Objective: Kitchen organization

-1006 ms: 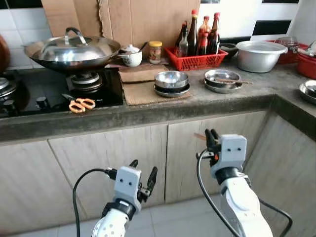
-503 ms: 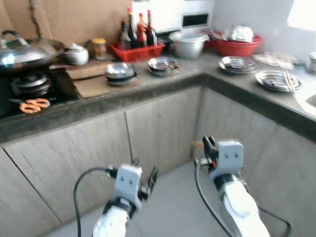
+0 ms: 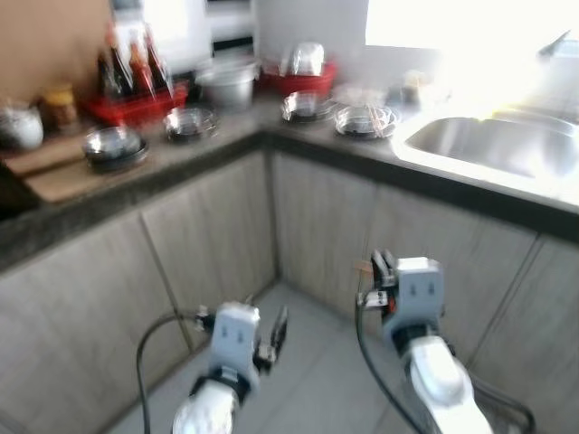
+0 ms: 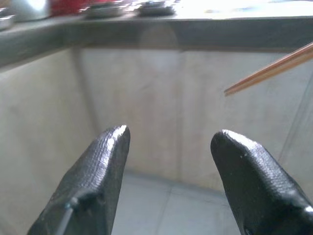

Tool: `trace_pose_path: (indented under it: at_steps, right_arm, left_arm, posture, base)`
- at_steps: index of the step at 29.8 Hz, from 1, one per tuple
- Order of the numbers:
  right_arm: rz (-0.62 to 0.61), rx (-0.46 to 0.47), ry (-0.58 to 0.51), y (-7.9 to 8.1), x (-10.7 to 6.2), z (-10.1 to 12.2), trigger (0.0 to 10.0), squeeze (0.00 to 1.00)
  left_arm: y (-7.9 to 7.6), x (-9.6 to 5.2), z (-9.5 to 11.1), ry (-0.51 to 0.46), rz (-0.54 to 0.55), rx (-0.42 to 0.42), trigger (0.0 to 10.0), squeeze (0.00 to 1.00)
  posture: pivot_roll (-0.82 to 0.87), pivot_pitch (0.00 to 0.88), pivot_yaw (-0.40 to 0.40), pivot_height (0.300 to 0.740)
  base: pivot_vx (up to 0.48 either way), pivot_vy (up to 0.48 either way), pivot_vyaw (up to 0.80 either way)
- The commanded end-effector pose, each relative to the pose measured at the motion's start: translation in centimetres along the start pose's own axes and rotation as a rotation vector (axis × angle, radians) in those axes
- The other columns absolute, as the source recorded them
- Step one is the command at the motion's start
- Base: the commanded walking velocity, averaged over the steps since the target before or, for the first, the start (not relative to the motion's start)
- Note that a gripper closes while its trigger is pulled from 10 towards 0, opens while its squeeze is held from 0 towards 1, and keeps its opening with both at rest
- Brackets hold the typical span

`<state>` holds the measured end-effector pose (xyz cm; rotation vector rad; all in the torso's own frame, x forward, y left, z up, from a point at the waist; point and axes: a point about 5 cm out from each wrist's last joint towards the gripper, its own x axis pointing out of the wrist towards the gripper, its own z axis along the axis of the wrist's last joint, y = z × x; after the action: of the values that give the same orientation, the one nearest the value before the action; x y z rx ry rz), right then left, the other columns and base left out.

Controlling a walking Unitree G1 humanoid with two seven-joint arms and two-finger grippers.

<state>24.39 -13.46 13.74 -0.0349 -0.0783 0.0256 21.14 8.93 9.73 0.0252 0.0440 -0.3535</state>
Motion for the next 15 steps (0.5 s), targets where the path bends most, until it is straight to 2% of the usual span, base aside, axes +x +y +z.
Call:
trace_pose_path:
  at_steps: [1,8,13,15]
  right_arm:
    - [0.012,0.012,-0.019,0.6,0.2,0.6,10.0,0.00]
    - [0.022,0.013,-0.048,0.7,0.7,1.3,10.0,0.00]
    - [0.034,0.008,-0.102,0.9,1.3,2.4,10.0,0.00]
    - [0.047,0.017,-0.157,1.0,1.8,3.6,10.0,0.00]
  left_arm:
    - [0.5,0.1,0.2,-0.001,0.003,0.016,10.0,0.00]
    - [0.5,0.1,0.2,0.003,0.002,0.014,10.0,0.00]
    - [0.5,0.1,0.2,0.002,0.003,0.014,10.0,0.00]
    - [0.5,0.1,0.3,0.001,0.003,0.015,10.0,0.00]
  posture:
    - [0.02,0.000,-0.001,0.740]
    - [0.02,0.000,-0.001,0.740]
    - [0.02,0.000,0.000,0.740]
    - [0.02,0.000,0.001,0.740]
  base:
    - [0.300,0.000,-0.80]
    - [0.339,0.000,-0.80]
    - [0.338,0.000,-0.80]
    - [0.339,0.000,-0.65]
